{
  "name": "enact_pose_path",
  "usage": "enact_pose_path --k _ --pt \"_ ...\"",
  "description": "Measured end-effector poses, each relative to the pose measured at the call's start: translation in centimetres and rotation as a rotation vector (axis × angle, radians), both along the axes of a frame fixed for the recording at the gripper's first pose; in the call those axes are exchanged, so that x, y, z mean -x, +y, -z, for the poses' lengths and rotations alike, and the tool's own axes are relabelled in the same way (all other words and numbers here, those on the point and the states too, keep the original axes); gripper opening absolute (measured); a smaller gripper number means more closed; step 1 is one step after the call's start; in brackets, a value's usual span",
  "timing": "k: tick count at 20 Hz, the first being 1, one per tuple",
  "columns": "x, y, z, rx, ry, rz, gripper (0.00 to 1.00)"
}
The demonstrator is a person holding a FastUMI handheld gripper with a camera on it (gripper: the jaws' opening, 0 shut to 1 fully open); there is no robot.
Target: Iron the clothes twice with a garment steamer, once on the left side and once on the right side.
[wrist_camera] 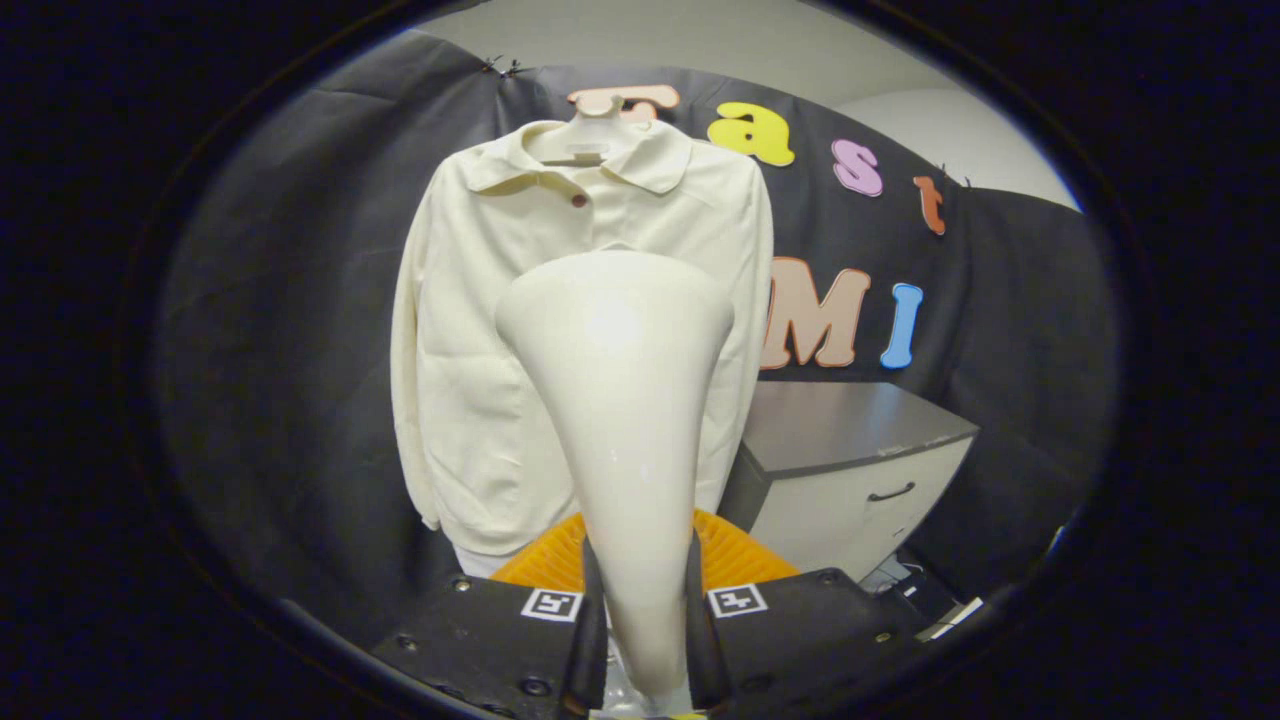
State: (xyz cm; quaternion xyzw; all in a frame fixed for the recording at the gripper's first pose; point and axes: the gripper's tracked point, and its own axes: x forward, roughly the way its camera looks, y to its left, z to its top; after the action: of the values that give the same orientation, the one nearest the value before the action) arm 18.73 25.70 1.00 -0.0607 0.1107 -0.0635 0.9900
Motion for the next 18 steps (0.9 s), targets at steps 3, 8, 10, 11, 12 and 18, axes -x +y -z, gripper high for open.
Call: enact_pose_path --k 3,8,10,11,12,18 --pt "-2.1 -2.1 -3.3 -0.011 -0.028 0.025 0.31" --pt "-5.3 -4.7 -7.7 -0.016 -0.048 0.054 0.31" --pt "-6.7 -5.1 -9.0 -0.01 -0.06 0.051 0.31" --pt "-7.3 -5.2 -9.4 -0.01 -0.063 0.051 0.31" --pt "-7.9 -5.4 -9.6 -0.01 -0.063 0.051 0.31" --pt "-10.8 -5.3 -7.0 0.004 0.0 0.077 0.32"
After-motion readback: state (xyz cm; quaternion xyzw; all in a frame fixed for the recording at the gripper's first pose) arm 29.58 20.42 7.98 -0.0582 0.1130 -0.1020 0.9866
